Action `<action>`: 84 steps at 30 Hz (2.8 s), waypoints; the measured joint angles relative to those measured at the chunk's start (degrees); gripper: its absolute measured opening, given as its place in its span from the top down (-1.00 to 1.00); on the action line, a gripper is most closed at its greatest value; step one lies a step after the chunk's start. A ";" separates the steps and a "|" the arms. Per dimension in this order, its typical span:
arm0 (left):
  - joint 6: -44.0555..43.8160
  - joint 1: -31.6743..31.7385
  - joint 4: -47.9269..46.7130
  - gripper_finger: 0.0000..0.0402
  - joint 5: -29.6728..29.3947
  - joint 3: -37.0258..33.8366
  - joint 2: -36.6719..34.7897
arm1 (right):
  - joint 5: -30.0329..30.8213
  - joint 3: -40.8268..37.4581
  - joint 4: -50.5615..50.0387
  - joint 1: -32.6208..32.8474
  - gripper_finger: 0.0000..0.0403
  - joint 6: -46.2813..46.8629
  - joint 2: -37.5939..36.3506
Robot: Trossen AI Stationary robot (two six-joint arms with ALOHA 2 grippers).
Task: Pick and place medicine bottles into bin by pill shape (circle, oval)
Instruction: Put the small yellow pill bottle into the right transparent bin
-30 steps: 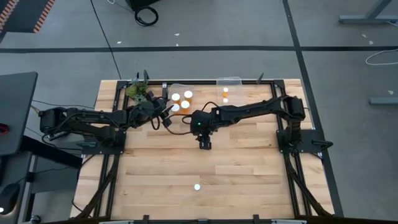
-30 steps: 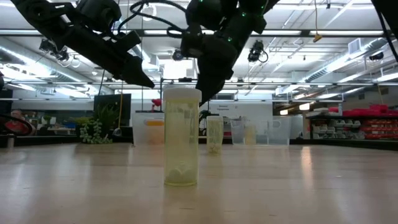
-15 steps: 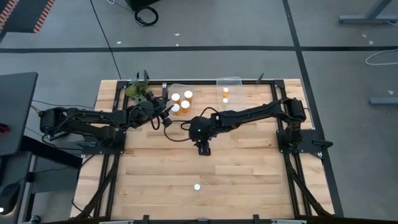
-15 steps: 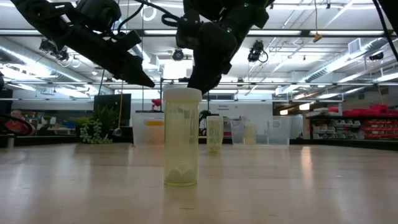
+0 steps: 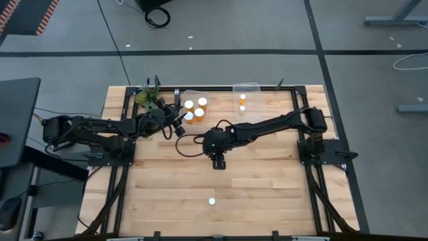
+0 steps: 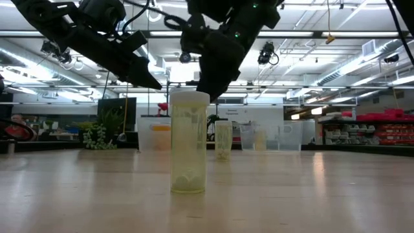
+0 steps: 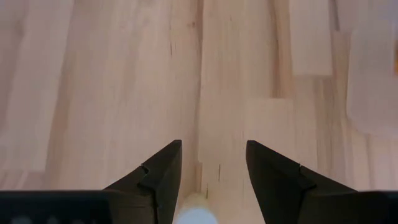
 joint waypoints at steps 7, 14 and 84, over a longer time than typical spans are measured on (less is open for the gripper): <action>0.13 0.00 -0.28 0.24 0.02 0.00 0.00 | -0.01 7.65 -7.07 0.12 0.08 -2.43 7.15; 0.13 0.00 -1.16 0.22 0.02 0.00 0.00 | -0.01 14.02 -15.30 0.67 0.08 -8.40 10.73; -0.09 0.00 -1.27 0.22 0.04 0.00 0.00 | -2.81 9.50 -19.22 1.45 0.25 -11.58 10.21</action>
